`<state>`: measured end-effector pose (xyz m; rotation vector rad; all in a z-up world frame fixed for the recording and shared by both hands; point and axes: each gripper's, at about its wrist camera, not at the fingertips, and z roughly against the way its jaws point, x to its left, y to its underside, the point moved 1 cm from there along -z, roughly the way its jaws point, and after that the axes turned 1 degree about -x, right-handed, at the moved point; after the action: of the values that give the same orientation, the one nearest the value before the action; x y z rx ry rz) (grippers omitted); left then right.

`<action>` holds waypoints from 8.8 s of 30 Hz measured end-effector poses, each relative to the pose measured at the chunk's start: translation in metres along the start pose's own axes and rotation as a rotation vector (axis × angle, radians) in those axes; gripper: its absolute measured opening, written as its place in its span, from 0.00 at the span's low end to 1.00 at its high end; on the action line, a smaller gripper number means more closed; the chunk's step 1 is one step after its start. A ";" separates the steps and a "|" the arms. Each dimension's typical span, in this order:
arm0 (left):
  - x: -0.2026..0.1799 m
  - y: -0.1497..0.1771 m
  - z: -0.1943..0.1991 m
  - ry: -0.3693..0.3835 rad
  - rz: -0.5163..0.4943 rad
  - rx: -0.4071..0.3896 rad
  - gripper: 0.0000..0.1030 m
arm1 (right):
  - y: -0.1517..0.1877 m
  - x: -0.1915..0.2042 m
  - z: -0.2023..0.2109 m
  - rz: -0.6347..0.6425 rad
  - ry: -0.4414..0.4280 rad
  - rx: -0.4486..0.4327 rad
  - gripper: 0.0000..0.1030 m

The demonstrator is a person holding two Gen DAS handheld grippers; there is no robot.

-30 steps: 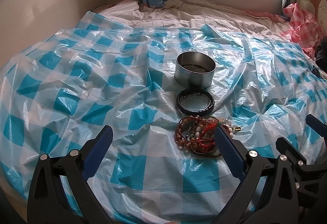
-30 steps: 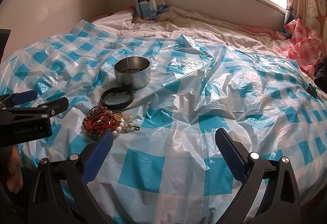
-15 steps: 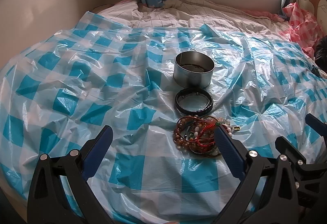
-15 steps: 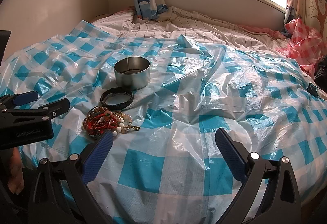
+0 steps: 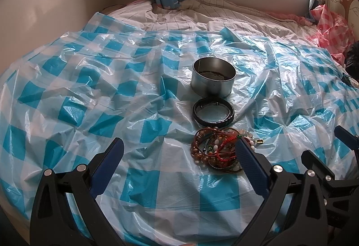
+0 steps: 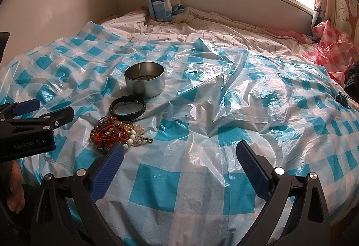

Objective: Organize jewelry

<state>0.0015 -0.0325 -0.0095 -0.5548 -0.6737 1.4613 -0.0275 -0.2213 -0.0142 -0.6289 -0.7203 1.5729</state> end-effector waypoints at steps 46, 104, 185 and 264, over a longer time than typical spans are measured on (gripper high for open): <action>0.015 0.008 0.003 -0.003 -0.030 0.047 0.93 | -0.002 0.002 -0.005 0.013 0.009 0.029 0.93; 0.095 -0.070 -0.127 0.259 0.261 0.184 0.07 | -0.069 0.063 -0.162 0.128 -0.322 0.260 0.93; 0.050 -0.127 -0.142 -0.023 0.178 0.018 0.43 | -0.125 0.066 -0.202 0.165 -0.255 0.017 0.70; -0.033 -0.019 -0.091 0.657 -0.343 0.307 0.13 | -0.055 -0.026 -0.137 -0.006 -0.203 0.210 0.86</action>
<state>0.0795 -0.0606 -0.0626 -0.5986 -0.0163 0.9500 0.1139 -0.2299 -0.0631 -0.3150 -0.6936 1.6957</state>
